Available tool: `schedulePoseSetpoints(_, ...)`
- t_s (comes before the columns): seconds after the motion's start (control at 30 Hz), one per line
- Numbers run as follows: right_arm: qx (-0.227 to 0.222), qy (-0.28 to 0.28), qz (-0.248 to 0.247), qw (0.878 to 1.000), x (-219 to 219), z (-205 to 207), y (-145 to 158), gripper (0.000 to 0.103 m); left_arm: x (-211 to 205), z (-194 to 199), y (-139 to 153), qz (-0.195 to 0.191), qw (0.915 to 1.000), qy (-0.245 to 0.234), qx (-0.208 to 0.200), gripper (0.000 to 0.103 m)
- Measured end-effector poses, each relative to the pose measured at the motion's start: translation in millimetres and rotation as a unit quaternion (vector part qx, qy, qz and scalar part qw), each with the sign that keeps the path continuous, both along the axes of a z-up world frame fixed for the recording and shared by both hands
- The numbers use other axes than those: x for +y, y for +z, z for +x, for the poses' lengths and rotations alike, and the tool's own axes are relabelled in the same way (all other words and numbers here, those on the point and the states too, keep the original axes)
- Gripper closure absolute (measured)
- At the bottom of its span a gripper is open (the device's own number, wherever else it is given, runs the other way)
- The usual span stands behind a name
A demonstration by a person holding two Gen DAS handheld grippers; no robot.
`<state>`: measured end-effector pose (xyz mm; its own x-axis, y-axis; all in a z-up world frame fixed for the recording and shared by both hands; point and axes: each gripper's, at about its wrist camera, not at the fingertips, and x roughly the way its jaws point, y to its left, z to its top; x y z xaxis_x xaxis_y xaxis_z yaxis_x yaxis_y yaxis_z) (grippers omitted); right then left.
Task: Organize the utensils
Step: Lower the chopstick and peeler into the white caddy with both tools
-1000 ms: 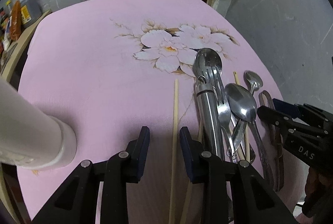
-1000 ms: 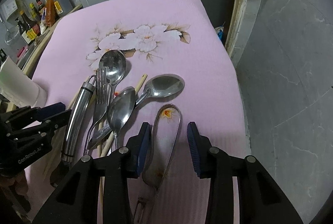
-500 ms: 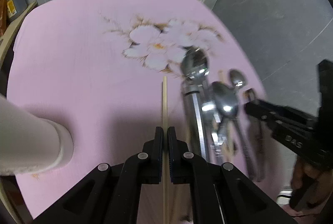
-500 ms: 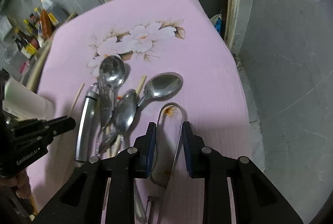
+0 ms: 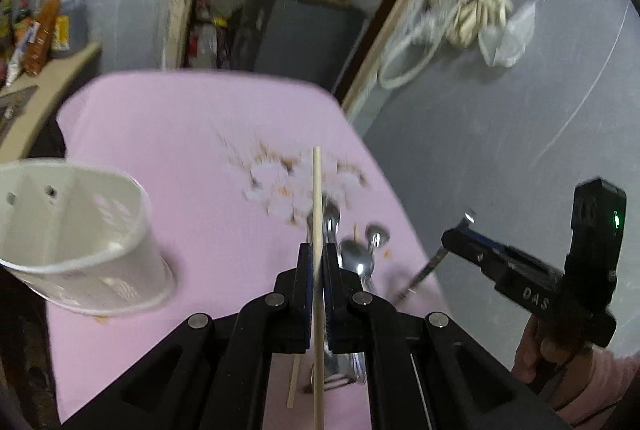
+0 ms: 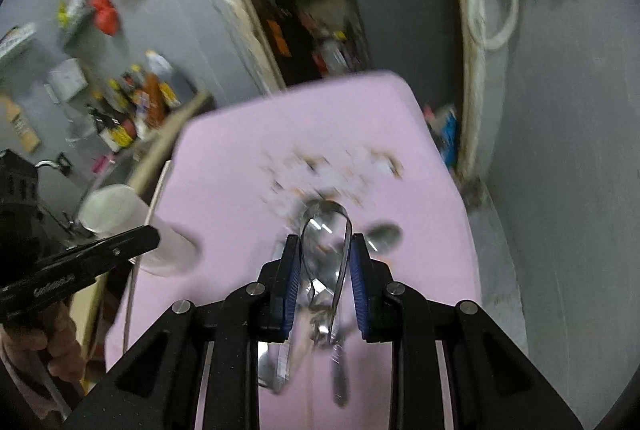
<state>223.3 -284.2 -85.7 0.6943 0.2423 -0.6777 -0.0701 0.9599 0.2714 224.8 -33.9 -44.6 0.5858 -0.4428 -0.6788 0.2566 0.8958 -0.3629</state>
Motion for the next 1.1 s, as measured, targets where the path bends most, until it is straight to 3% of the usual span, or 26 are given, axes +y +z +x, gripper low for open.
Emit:
schedulePoseSetpoints(0.2, -0.084, 0.048, 0.014, 0.995, 40.5, 3.0, 60.9, 0.082, 38.0, -1.7, 48.7, -0.023, 0.9963, 0.049, -0.067, 0.098)
schedulePoseSetpoints(0.5, -0.162, 0.135, 0.037, 0.977, 122.4, 14.0, 127.0, 0.082, 130.6, 3.9, 102.0, -0.019, 0.9742, 0.157, -0.161, 0.098)
schedulePoseSetpoints(0.83, -0.168, 0.174, 0.009, 0.97, 190.9, 21.3, 118.3, 0.082, 216.7, 34.5, 70.3, -0.034, 0.9466, 0.256, -0.193, 0.098)
schedulePoseSetpoints(1.1, -0.144, 0.165, -0.014, 0.976, 219.0, 34.4, 94.4, 0.082, 234.3, 55.2, 35.6, -0.037, 0.9402, 0.279, -0.193, 0.098)
